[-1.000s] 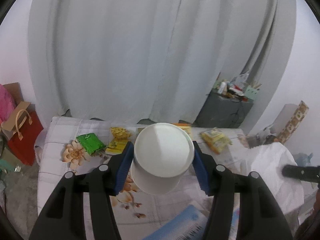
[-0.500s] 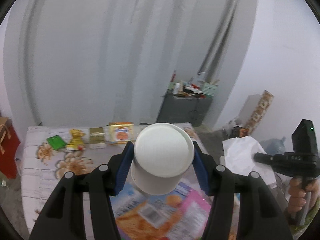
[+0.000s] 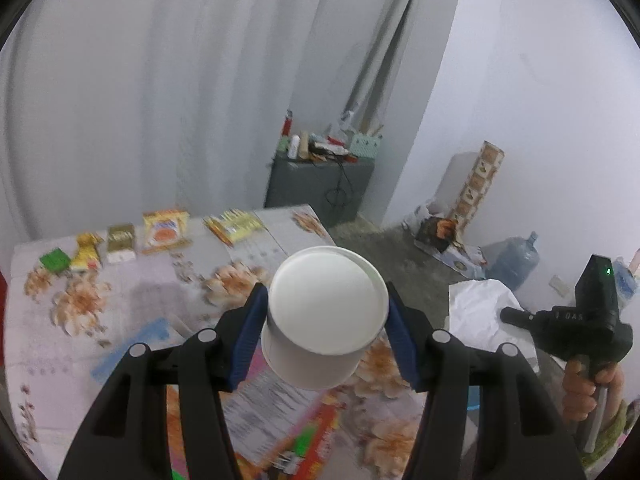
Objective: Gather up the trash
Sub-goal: 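Carry the paper cup and tissue over the blue wastebasket with both tools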
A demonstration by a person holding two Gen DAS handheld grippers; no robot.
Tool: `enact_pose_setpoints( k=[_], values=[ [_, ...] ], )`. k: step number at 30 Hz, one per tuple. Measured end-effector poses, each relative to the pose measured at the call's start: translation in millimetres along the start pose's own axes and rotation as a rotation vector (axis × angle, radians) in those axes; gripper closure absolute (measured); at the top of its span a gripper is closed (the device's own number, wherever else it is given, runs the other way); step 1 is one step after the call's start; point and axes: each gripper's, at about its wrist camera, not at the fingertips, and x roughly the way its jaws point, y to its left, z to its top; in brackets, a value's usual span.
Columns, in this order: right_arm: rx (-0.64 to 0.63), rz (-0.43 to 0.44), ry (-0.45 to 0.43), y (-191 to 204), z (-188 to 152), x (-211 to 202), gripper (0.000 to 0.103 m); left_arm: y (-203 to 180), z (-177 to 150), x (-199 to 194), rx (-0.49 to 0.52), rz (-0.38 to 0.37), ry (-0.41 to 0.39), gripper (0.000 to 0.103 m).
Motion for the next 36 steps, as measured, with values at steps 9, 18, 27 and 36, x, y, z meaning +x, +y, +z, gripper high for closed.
enact_pose_setpoints(
  k=[9,18,27,36],
  values=[
    [0.068,0.000,-0.052,-40,-7,-41,0.099,-45,-17,17,0.051,-0.011,0.044,0.047],
    [0.117,-0.026,-0.090,-77,-18,-66,0.099,-95,-24,39,0.101,-0.066,0.061,0.047],
    [0.188,-0.063,-0.147,-117,-24,-91,0.099,-162,-35,75,0.175,-0.153,0.106,0.047],
    [0.287,-0.119,-0.214,-162,-21,-109,0.099,-232,-45,124,0.252,-0.238,0.182,0.047]
  ],
)
